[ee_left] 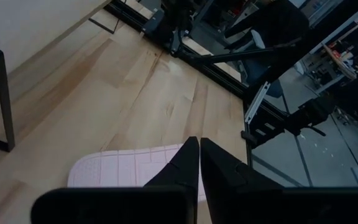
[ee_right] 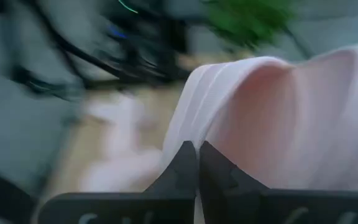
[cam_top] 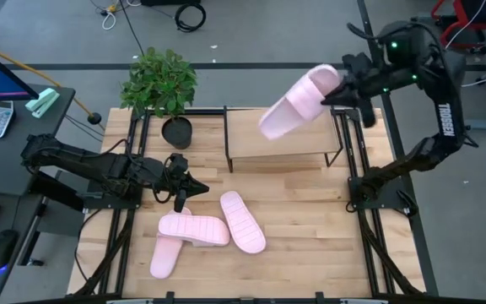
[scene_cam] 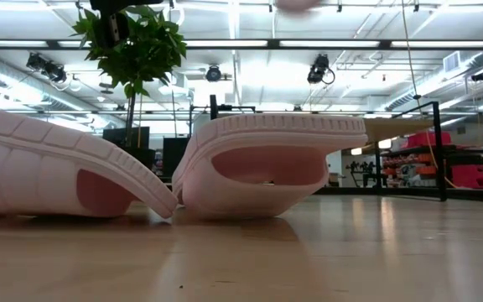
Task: Pick and place slides into the shelf
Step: Put the right pink slide on the shelf
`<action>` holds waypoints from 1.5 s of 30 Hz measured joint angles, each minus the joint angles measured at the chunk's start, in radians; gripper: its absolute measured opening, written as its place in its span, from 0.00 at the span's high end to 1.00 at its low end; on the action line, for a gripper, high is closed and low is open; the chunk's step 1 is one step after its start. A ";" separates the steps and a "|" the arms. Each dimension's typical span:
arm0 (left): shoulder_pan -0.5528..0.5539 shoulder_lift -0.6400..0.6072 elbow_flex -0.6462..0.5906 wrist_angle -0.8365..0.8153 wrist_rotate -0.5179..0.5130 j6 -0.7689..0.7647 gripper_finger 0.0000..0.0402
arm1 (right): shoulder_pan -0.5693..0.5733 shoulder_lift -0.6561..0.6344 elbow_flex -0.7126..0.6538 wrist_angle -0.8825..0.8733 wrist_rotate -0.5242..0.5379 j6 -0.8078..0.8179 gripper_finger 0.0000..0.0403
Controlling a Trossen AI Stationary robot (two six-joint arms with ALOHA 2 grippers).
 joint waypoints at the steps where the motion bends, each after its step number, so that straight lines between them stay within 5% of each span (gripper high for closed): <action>1: 0.000 0.000 0.000 0.000 0.000 0.000 0.96 | 0.005 -0.006 -0.005 0.018 -0.051 0.029 0.99; 10: 0.000 0.000 0.000 0.001 0.000 0.000 0.94 | 0.151 0.031 0.002 0.089 -0.176 0.199 0.99; 18: 0.000 0.000 0.000 0.000 0.000 0.000 0.95 | 0.196 0.159 -0.019 -0.057 -0.178 0.108 0.99; 32: -0.001 0.000 0.000 -0.001 0.005 -0.001 0.93 | 0.181 0.373 -0.019 -0.113 0.041 -0.092 0.99; 45: -0.001 0.000 0.000 -0.023 0.027 -0.003 0.94 | 0.149 0.399 -0.019 -0.113 0.172 -0.112 0.99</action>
